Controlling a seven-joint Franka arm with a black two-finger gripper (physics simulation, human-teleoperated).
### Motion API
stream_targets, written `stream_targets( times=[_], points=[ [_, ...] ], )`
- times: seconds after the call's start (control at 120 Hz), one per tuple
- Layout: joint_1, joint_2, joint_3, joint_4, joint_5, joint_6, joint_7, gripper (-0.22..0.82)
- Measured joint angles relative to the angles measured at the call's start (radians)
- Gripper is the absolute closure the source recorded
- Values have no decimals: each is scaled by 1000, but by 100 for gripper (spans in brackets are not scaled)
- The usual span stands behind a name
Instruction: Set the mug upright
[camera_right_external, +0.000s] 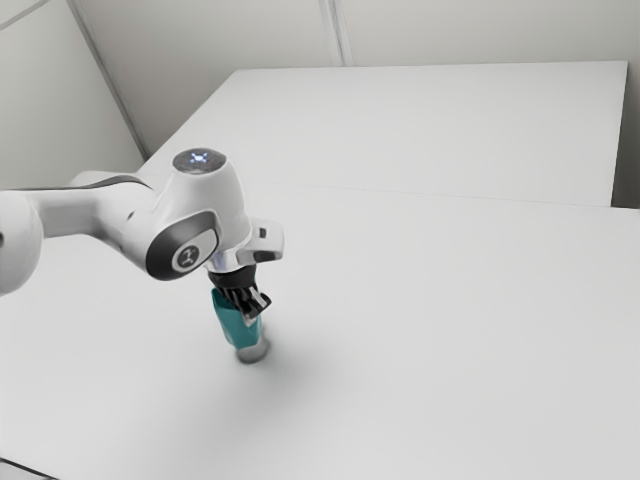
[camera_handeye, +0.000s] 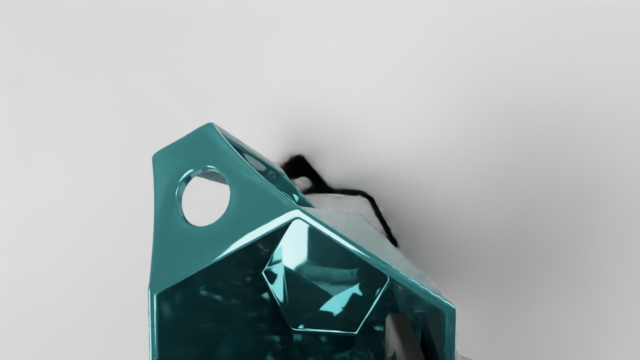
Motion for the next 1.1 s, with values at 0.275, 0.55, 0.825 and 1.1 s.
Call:
stream_targets(
  times=[0.275, 0.55, 0.825, 1.1],
  points=[
    [7, 26, 0, -1, 39, 67, -56, 79],
    [21, 51, 1, -12, 44, 93, -92, 79],
    [33, 66, 0, -12, 41, 100, -113, 70],
    [34, 21, 0, -8, 32, 101, -120, 42]
  ],
)
